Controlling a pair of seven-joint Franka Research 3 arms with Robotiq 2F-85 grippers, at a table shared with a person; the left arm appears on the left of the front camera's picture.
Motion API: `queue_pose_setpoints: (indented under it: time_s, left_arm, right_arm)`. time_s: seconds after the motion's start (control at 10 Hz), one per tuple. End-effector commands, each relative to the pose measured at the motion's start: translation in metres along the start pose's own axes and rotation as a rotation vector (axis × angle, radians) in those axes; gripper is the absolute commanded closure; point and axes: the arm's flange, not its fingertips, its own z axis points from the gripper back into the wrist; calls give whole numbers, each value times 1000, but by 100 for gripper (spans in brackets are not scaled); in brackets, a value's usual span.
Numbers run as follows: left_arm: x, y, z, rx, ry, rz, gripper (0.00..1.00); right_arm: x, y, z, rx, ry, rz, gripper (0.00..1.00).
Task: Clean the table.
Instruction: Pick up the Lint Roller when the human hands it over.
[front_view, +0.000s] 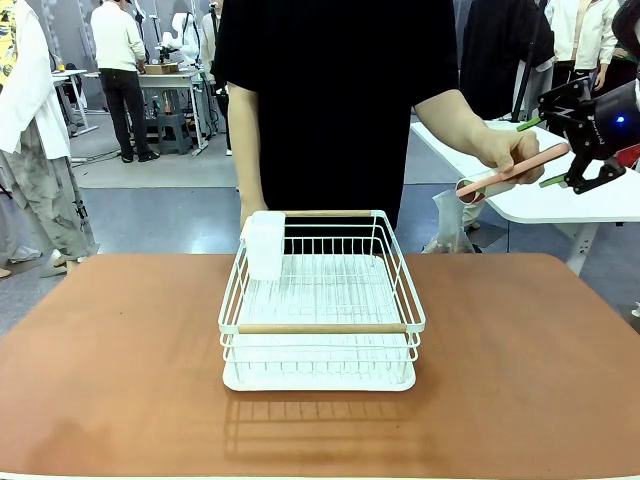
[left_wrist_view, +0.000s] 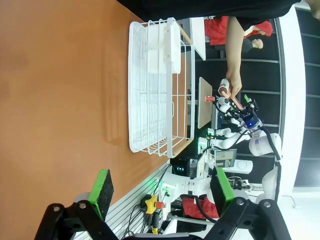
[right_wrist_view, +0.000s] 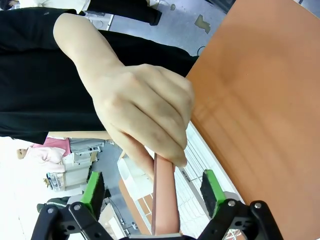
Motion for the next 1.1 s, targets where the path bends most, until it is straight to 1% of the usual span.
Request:
queue_pose_setpoints:
  time_s: [0.0,0.1,0.2,0.3,0.4,0.5,1.0]
  left_arm:
    - [0,-2,3,7,-9,-7,0]
    - [0,-2,3,7,-9,-7,0]
    - [0,-2,3,7,-9,-7,0]
    - [0,-2,3,7,-9,-7,0]
    - [0,-2,3,7,-9,-7,0]
    - [0,-2,3,7,-9,-7,0]
    - [0,-2,3,7,-9,-7,0]
  right_arm:
    - [-1,6,-2,-10,-33,-33,0]
    - [-1,5,-2,-12,-27,-31,55]
    - [-2,5,-1,-15,-27,-28,59]
    - [0,5,0,-15,-27,-30,100]
    - [0,5,0,-16,-27,-32,66]
    - [0,5,-1,-18,-25,-33,100]
    - [2,6,1,-19,-27,-40,100]
